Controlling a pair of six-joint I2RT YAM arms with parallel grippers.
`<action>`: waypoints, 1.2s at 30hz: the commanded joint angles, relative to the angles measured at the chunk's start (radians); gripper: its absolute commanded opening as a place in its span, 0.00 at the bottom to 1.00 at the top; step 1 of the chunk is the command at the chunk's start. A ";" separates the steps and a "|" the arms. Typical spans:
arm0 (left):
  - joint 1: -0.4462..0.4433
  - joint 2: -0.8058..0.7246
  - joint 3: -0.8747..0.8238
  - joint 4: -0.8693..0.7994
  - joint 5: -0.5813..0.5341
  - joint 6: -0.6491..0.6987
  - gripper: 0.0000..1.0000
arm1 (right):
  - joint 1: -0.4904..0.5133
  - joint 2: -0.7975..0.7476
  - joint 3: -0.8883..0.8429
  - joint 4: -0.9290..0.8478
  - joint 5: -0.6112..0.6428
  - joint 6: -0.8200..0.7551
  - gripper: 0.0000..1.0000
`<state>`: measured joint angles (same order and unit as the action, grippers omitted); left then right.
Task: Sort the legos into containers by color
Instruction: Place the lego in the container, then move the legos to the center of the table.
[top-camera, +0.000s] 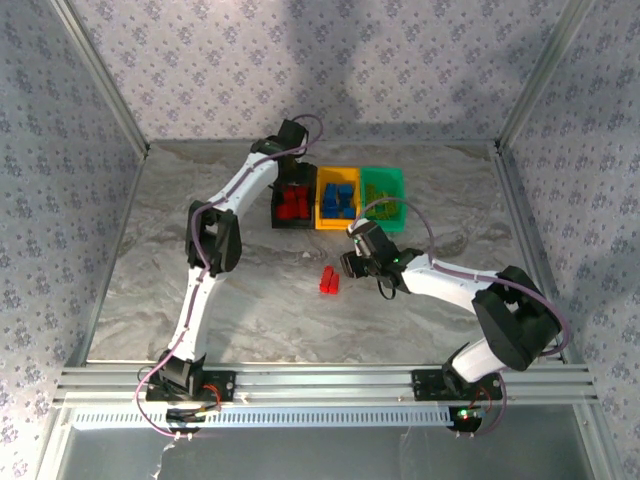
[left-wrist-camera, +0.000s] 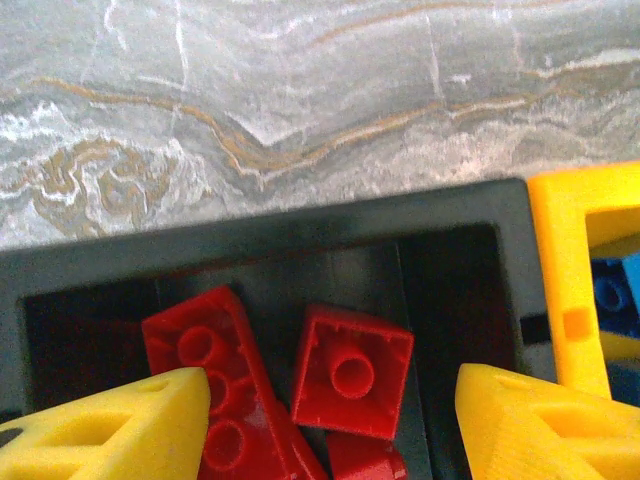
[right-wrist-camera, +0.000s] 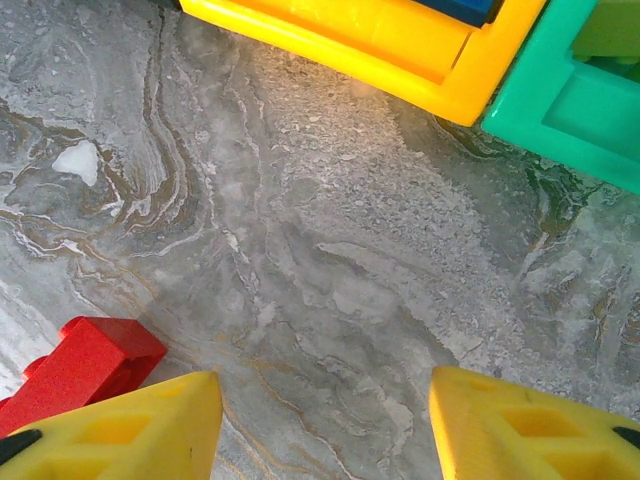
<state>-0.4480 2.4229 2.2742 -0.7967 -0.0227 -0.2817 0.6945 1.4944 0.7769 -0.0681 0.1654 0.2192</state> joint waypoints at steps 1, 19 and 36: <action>-0.025 -0.136 -0.094 0.035 0.028 -0.005 0.66 | 0.008 0.010 0.025 -0.018 0.027 -0.009 0.59; -0.259 -0.662 -0.986 0.286 0.099 0.006 0.65 | -0.028 0.018 0.040 -0.033 0.008 -0.004 0.59; -0.363 -0.772 -1.179 0.312 0.154 -0.079 0.64 | -0.093 -0.003 -0.004 0.001 -0.051 0.035 0.59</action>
<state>-0.7837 1.6752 1.0870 -0.5076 0.1230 -0.3267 0.6018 1.5078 0.7815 -0.0704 0.1265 0.2394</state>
